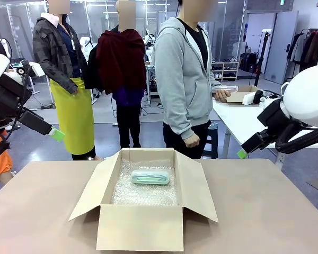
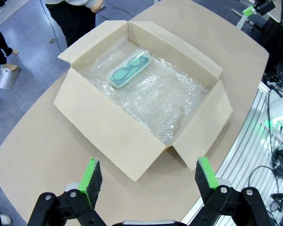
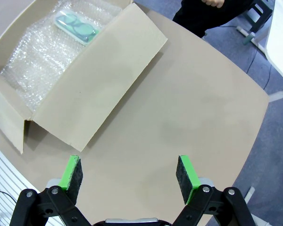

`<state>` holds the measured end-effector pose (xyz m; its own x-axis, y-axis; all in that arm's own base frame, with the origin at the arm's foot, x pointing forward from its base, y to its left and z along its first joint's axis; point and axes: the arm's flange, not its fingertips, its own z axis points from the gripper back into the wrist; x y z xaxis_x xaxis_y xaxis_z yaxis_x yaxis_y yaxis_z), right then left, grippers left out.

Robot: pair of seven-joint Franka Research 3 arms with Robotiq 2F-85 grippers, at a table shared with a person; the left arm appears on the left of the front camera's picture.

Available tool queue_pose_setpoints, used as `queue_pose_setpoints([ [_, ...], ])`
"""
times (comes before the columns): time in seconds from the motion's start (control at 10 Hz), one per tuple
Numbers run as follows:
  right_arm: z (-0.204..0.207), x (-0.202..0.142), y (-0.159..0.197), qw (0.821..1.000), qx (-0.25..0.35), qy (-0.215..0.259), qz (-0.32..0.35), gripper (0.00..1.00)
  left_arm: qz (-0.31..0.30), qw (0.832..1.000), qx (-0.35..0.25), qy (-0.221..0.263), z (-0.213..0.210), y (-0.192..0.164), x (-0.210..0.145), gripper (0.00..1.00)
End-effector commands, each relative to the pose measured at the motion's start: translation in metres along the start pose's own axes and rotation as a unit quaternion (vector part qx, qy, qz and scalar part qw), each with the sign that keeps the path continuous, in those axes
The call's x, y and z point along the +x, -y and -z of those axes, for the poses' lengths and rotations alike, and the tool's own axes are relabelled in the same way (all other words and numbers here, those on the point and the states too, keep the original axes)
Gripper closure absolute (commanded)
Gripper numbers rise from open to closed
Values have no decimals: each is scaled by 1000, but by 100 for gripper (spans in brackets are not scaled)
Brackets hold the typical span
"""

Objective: Pack the glasses set securely to prepare it for shipping.
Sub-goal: Put the Glasses case from the right side of the table into the Package Box.

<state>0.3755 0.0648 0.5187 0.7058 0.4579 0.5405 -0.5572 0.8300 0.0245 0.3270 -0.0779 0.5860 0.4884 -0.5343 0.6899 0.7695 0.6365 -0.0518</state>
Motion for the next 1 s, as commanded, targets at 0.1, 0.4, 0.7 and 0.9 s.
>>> queue_pose_setpoints([
  [0.1,1,3,-1,1000,-1,-4,9,0,3,1000,-5,4,-2,-1,0,0],
  [0.4,1,3,-1,1000,-1,-4,9,0,3,1000,-5,4,-2,-1,0,0],
  [0.7,1,3,-1,1000,-1,-4,9,0,3,1000,-5,4,-2,-1,0,0],
  [0.9,1,3,-1,1000,-1,-4,9,0,3,1000,-5,4,-2,-1,0,0],
])
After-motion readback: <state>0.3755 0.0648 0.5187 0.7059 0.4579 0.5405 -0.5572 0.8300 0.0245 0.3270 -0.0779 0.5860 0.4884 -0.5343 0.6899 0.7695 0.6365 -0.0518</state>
